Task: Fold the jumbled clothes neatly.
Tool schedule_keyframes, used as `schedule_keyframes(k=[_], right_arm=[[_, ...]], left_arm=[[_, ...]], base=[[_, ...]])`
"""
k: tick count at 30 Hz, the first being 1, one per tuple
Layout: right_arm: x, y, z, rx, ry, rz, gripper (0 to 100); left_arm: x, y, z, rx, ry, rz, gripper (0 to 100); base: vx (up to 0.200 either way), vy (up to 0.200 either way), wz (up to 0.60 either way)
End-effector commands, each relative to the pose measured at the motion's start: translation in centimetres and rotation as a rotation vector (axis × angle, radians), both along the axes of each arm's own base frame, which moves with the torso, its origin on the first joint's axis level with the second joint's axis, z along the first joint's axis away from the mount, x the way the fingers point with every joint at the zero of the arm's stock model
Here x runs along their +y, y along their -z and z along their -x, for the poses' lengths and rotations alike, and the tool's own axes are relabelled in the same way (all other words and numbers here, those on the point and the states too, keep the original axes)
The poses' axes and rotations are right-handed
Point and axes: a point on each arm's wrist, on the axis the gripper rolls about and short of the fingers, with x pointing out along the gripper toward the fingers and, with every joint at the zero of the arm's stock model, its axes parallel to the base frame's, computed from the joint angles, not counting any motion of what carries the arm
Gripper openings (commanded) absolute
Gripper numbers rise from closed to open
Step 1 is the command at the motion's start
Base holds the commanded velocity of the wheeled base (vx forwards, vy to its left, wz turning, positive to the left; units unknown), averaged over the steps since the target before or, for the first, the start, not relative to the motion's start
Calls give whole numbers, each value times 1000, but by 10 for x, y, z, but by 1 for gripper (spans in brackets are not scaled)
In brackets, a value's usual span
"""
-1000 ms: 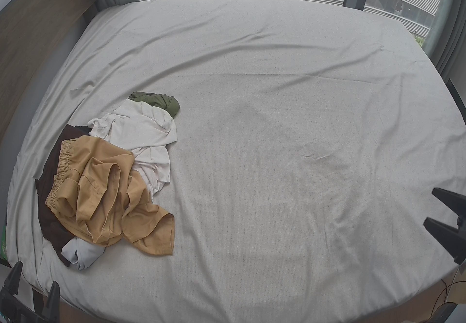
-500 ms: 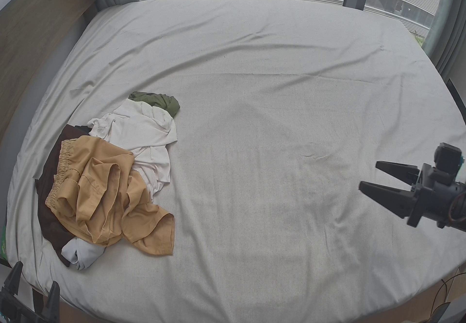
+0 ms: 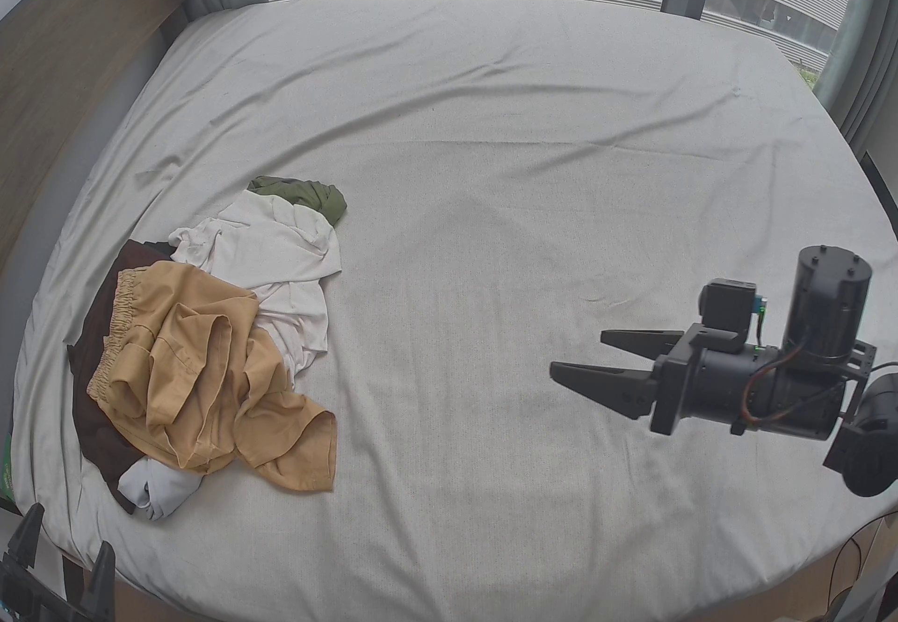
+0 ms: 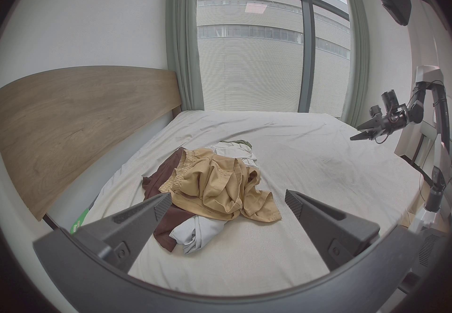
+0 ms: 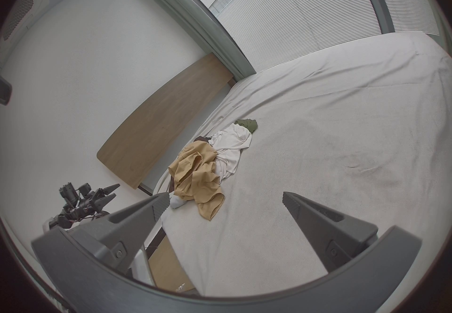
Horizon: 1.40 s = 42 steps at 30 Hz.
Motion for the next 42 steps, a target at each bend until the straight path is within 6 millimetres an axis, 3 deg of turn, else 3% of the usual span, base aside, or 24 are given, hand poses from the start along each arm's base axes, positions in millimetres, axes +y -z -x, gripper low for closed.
schedule_keyframes(k=[1, 8, 19, 23, 29, 42], right_arm=[[33, 30, -17, 41, -17, 40, 100], [65, 47, -29, 74, -48, 53, 100], [92, 68, -47, 161, -51, 24, 100], [106, 76, -46, 169, -76, 33, 100], [140, 106, -42, 199, -135, 69, 100], [189, 138, -30, 274, -212, 118, 100]], left_arm=[[0, 5, 0, 1, 0, 0, 100], [0, 5, 0, 1, 0, 0, 100], [0, 5, 0, 1, 0, 0, 100], [0, 5, 0, 1, 0, 2, 100], [0, 5, 0, 1, 0, 3, 100], [0, 5, 0, 1, -3, 8, 100]], base=[[0, 0, 0], [0, 0, 0], [0, 0, 0], [0, 0, 0], [0, 0, 0], [0, 0, 0]])
